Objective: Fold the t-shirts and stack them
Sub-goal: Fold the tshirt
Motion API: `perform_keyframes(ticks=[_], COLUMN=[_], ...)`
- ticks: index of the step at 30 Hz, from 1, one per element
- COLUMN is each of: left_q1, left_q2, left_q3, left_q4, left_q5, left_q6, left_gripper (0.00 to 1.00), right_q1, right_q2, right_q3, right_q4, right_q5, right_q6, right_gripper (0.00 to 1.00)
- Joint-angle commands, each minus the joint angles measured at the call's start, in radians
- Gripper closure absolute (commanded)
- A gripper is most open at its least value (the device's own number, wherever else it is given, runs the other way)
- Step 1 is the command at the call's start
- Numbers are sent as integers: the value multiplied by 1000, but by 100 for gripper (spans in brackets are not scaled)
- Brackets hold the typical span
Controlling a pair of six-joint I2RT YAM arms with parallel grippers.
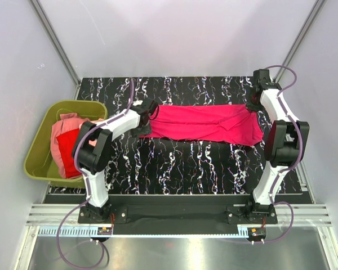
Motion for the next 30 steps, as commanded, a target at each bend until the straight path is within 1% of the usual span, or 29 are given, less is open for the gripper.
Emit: perform_keyframes(ticks=[1, 6, 12, 14, 16, 17, 20, 22, 28, 29, 30], left_q1=[-2, -1, -1, -1, -1, -2, -1, -1, -1, -2, -2], left_q2=[47, 92, 108, 119, 122, 122, 115, 107, 112, 116, 118], left_q3=[27, 55, 64, 70, 70, 69, 67, 69, 79, 82, 83], left_q4=[1, -28, -15, -24, -27, -28, -38, -45, -64, -67, -68], left_q5=[-24, -46, -50, -52, -56, -59, -82, -96, -107, -104, -102], left_q6=[12, 8, 25, 28, 32, 32, 37, 43, 51, 49, 46], left_gripper=[50, 50, 52, 60, 74, 86, 100, 100, 100, 99, 94], right_q1=[3, 3, 3, 3, 3, 3, 3, 5, 3, 3, 3], right_q2=[29, 30, 17, 21, 32, 36, 49, 52, 82, 89, 102], right_q3=[49, 43, 8, 5, 8, 9, 18, 17, 40, 46, 48], right_q4=[61, 130, 194, 200, 203, 206, 211, 226, 248, 243, 242], right_q5=[22, -24, -84, -90, -85, -73, -55, -68, -84, -81, -81], right_q6=[-70, -130, -165, -168, -182, -187, -202, -231, -251, -251, -254], right_gripper=[100, 100, 100, 100, 100, 100, 100, 100, 99, 99, 98])
